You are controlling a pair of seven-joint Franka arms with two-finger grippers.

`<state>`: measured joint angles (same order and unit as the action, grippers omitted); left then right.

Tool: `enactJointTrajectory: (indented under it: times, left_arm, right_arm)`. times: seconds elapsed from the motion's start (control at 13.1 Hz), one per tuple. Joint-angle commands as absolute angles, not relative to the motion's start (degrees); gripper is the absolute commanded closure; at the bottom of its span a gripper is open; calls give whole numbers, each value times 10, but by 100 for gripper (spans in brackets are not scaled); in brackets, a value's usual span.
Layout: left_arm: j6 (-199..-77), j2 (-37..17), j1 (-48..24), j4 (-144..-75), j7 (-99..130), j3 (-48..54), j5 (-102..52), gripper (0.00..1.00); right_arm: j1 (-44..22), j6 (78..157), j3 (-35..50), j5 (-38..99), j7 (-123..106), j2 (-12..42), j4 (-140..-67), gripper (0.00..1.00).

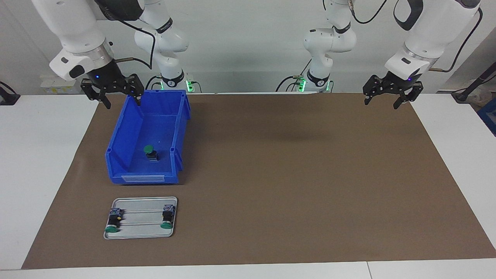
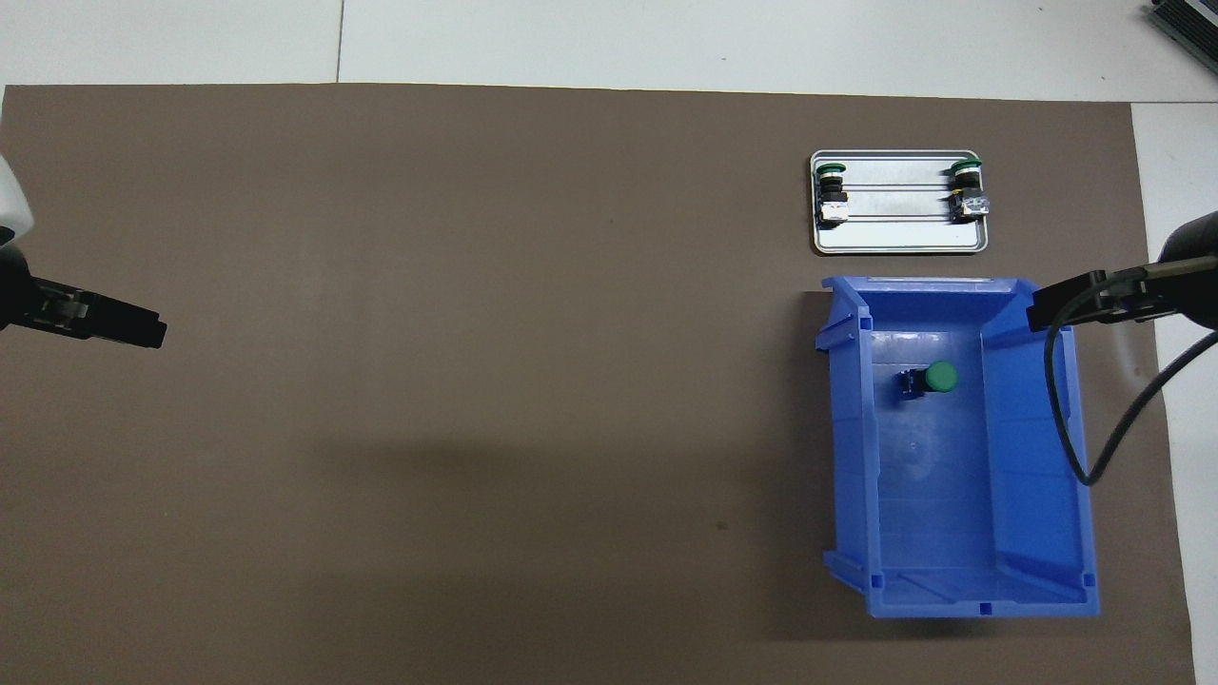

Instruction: Place and press button with both arms

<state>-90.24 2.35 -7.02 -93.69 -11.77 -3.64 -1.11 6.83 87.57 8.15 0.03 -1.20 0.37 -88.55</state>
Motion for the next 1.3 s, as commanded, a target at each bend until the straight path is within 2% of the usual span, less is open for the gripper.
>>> enactJointTrajectory:
  times: [0.0, 0.23, 1.22]
  left_arm:
    - [-909, 40, -65, -956, -124, -33, -2, 0]
    - [-909, 40, -65, -957, -124, -33, -2, 0]
    - [-909, 40, -65, -956, -124, -33, -1, 0]
  right_arm:
    - [70, 887, 88, -7, 52, -4, -896, 4]
    - [71, 898, 88, -8, 54, -3, -896, 5]
    - [72, 860, 90, -20, 51, 5, -865, 6]
